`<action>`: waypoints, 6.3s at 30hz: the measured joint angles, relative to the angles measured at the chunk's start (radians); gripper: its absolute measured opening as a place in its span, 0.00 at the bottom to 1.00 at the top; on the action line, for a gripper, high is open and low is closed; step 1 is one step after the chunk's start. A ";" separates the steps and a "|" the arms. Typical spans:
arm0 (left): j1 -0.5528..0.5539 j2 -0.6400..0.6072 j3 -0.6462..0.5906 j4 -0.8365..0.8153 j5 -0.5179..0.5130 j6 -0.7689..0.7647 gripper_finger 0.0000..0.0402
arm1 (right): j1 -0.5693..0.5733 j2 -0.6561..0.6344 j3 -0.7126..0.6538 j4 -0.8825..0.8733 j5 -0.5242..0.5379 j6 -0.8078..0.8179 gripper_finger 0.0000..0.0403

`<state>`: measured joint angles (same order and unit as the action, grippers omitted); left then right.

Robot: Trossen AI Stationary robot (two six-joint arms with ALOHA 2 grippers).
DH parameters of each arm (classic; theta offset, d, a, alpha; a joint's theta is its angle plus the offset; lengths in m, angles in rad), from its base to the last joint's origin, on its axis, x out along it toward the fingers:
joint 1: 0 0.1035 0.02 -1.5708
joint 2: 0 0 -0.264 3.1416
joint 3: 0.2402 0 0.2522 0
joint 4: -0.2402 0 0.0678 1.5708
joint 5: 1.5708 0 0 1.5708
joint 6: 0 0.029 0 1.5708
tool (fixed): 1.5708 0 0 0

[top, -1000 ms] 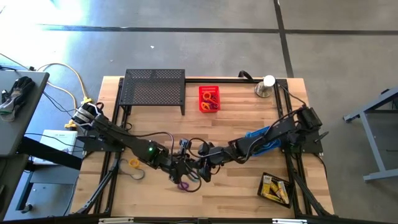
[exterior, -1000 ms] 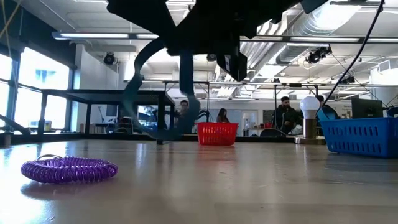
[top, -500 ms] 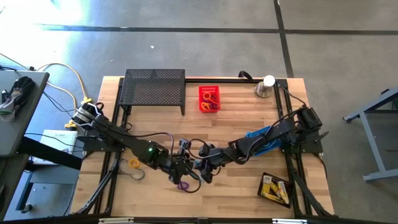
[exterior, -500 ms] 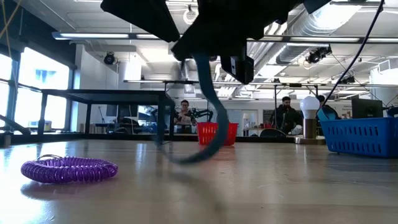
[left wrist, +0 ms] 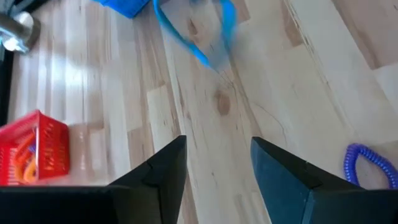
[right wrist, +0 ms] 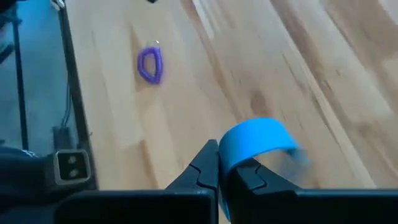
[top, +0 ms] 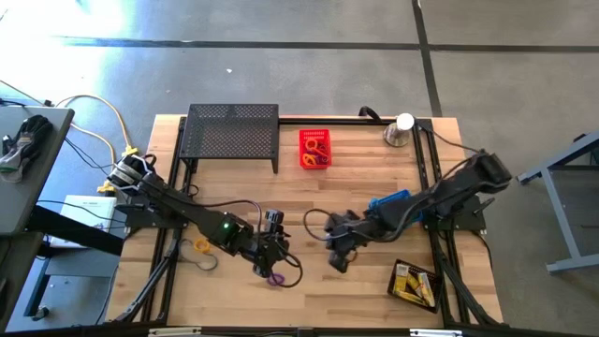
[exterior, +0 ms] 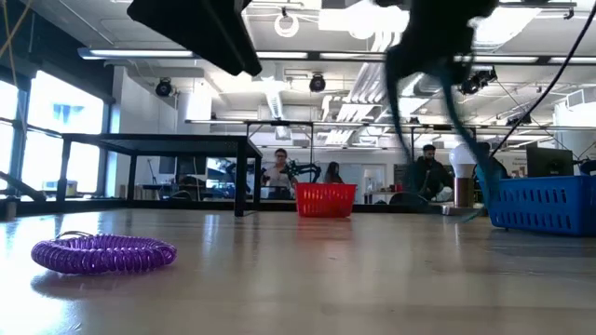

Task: Pick & Place Office Desk Supplies
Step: Put the blue rubber band into the blue bin, then put the violet spring keychain into the red bin

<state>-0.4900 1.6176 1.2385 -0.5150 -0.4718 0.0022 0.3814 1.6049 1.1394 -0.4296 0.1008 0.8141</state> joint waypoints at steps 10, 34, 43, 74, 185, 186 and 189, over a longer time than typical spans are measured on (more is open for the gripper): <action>0.001 0.000 0.000 -0.040 0.016 -0.086 0.43 | 0.105 -0.308 0.001 -0.412 0.167 0.181 0.01; 0.063 0.007 0.000 -0.030 0.077 -0.126 0.43 | 0.152 -0.468 -0.234 -0.877 0.485 0.779 0.01; 0.094 0.030 -0.001 -0.027 0.183 -0.161 0.43 | 0.168 -0.441 -0.397 -0.691 0.384 0.886 0.01; 0.102 0.030 -0.001 -0.004 0.189 -0.164 0.43 | -0.068 -0.211 -0.406 -0.732 0.148 0.778 0.01; -0.031 0.006 0.037 0.234 -0.049 -0.177 0.00 | 0.101 -0.122 -0.215 0.487 0.173 0.229 0.46; -0.024 0.006 0.037 0.235 -0.047 -0.177 0.00 | 0.097 -0.108 -0.215 0.521 0.154 0.229 0.46; -0.003 0.006 0.037 0.232 -0.020 -0.184 0.00 | 0.082 -0.066 -0.215 0.622 0.088 0.184 0.46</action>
<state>-0.4929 1.6241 1.2755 -0.2833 -0.4916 -0.1814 0.4633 1.5393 0.9245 0.1920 0.1890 0.9982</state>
